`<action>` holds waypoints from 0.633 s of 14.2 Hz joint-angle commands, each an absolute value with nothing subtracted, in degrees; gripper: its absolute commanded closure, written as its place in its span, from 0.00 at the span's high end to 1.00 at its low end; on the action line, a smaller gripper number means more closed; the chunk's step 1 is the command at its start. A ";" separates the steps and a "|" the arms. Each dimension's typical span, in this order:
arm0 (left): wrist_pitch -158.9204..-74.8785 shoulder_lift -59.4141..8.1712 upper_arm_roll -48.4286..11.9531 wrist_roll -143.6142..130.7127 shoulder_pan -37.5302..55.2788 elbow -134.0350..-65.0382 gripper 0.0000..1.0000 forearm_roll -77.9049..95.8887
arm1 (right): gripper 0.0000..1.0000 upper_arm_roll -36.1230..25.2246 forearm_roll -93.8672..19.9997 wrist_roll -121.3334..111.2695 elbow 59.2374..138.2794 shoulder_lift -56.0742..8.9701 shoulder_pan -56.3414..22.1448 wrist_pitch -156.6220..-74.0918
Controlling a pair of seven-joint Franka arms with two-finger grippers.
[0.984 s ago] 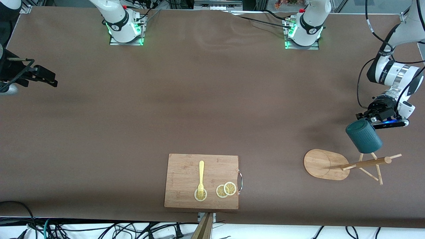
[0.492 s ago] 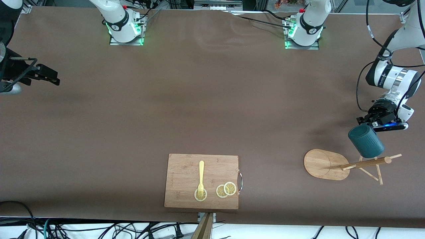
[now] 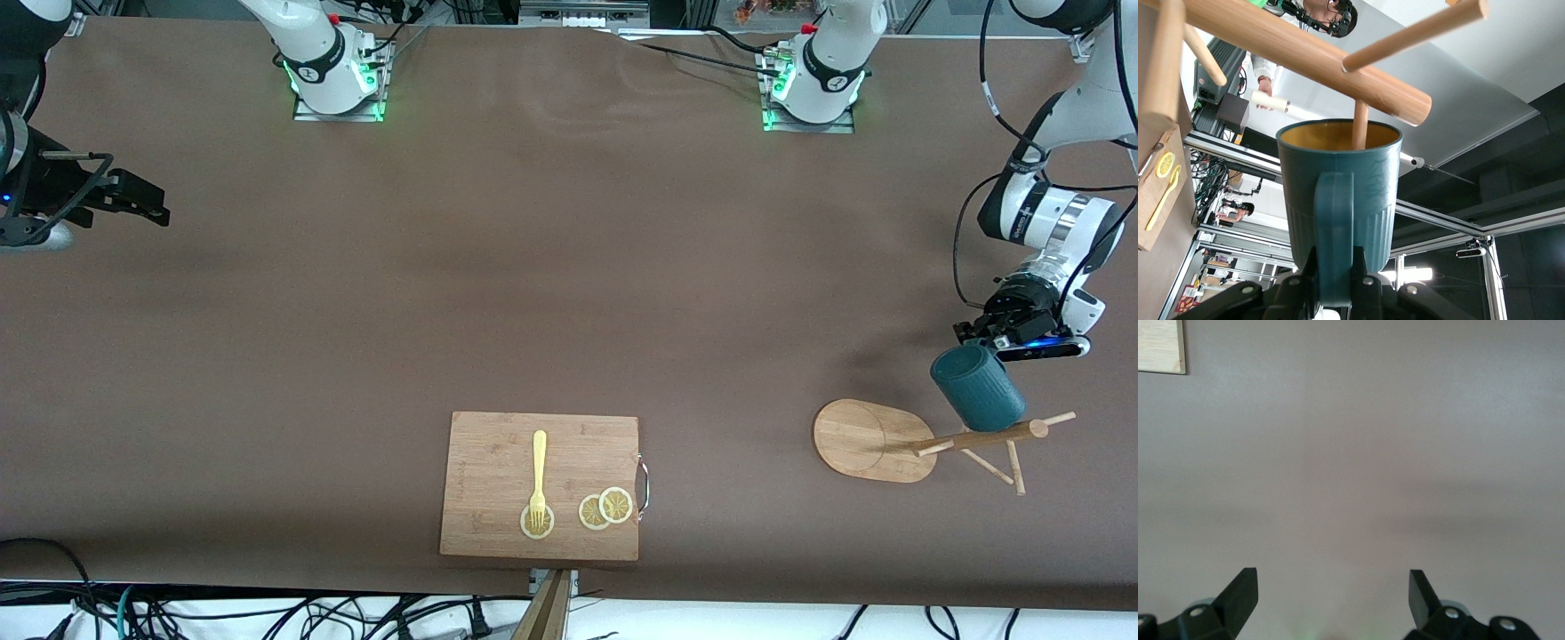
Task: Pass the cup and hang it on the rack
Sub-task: 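Lower the mug onto a rack peg with the left gripper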
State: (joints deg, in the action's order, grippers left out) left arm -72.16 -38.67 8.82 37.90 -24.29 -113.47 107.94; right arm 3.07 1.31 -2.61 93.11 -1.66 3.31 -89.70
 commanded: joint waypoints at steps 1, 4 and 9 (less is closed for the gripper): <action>-72.42 -39.90 8.96 37.09 -24.61 -112.15 0.00 109.69 | 1.00 3.16 0.62 -3.16 92.29 -1.41 3.34 -88.51; -73.04 -40.17 9.40 37.53 -24.61 -111.53 0.39 109.42 | 1.00 3.51 0.61 -2.90 92.29 -1.49 3.25 -88.68; -72.25 -39.29 11.95 40.42 -24.08 -111.53 1.00 105.58 | 1.00 3.78 0.53 -2.99 92.37 -1.41 3.34 -88.51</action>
